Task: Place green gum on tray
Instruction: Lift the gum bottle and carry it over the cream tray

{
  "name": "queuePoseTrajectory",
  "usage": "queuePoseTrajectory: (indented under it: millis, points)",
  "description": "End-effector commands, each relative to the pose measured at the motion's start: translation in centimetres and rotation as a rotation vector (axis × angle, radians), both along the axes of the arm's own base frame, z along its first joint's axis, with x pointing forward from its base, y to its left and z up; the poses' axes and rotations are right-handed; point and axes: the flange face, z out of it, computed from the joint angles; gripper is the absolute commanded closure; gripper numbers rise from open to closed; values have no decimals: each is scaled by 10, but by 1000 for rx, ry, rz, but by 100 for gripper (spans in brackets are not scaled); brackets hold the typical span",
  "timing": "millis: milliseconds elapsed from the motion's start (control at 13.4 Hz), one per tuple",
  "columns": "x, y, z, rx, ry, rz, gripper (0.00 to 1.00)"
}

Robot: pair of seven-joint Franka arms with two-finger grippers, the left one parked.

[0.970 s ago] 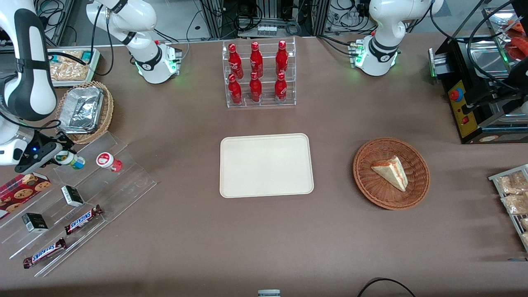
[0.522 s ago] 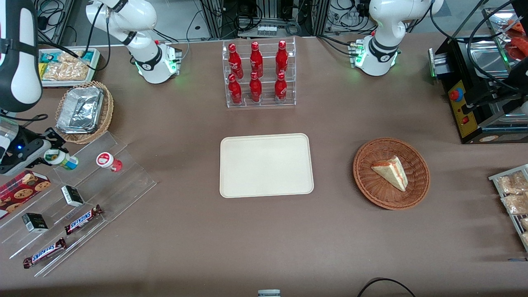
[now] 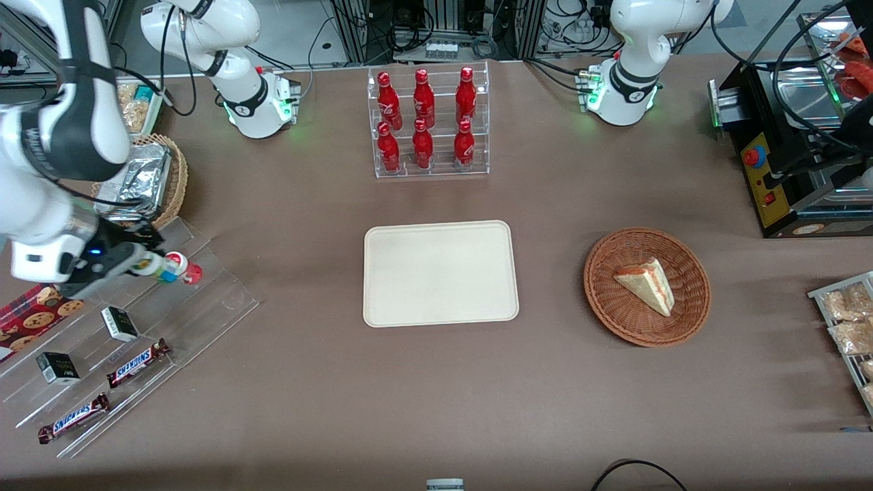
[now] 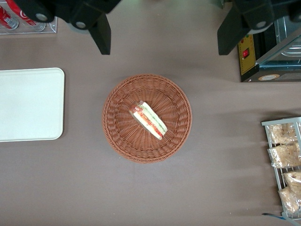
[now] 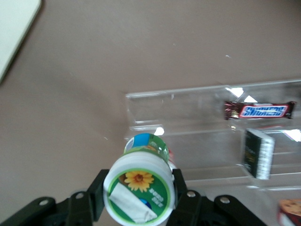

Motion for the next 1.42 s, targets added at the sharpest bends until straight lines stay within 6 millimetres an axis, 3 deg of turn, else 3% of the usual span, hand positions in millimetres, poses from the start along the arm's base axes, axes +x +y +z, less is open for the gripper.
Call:
queuePoseTrajectory:
  millis: [0, 597, 896, 1194, 1343]
  points:
    - [4, 59, -14, -22, 41, -98, 100]
    - [0, 271, -70, -41, 74, -408, 100]
    - [-11, 366, -101, -72, 67, -515, 100]
    - [-29, 433, -128, 1, 54, -592, 100]
    - [-34, 456, -142, 20, 28, -621, 100]
